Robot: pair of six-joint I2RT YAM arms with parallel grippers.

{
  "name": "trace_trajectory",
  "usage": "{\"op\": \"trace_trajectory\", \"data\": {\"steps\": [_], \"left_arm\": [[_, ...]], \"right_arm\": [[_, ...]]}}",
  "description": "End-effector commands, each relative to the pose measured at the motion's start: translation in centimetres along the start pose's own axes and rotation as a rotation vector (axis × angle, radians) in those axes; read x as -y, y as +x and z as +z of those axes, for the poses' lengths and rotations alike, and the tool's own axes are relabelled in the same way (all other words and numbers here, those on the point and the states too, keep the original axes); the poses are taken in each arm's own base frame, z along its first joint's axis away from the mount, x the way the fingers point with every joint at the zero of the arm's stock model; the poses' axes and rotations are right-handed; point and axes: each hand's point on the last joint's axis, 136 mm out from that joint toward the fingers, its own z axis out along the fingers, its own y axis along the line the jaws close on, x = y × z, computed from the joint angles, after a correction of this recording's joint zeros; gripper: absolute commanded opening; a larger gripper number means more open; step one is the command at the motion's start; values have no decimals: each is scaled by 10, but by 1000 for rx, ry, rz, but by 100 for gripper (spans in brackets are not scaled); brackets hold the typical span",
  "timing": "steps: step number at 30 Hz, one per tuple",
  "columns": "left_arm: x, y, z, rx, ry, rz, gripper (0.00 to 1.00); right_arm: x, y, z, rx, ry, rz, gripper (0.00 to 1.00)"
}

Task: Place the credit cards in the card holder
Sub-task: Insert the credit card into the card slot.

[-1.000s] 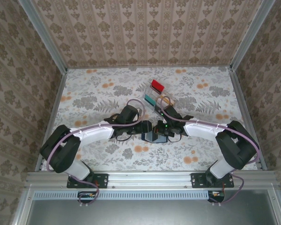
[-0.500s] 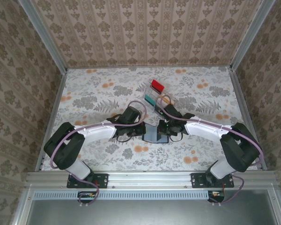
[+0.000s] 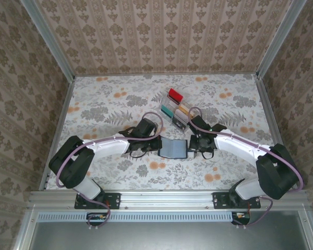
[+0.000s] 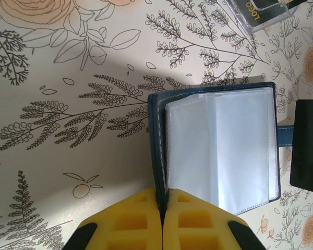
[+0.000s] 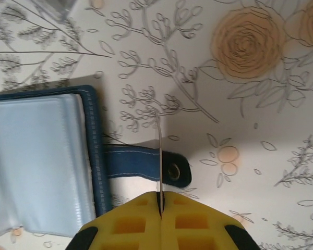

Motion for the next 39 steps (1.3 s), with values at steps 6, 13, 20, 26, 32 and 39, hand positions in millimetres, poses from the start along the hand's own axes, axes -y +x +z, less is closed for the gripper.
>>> {"op": "trace_trajectory", "data": {"steps": [6,13,20,26,32,39], "left_arm": [[-16,11,1,-39,-51,-4,0],[-23,14,1,-36,-62,-21,0],[-22,13,6,-31,-49,-33,0],[-17,9,5,-22,-33,-33,0],[-17,9,7,-27,-33,-38,0],[-26,13,10,-36,-64,-46,3]], "right_arm": [[28,11,13,-65,172,-48,0],[38,3,2,-16,180,-34,0],[-7,-22,-51,134,-132,38,0],[-62,-32,-87,207,-457,78,0],[-119,-22,-80,115,-614,15,0],[-124,-8,-16,48,-590,64,0]]}}
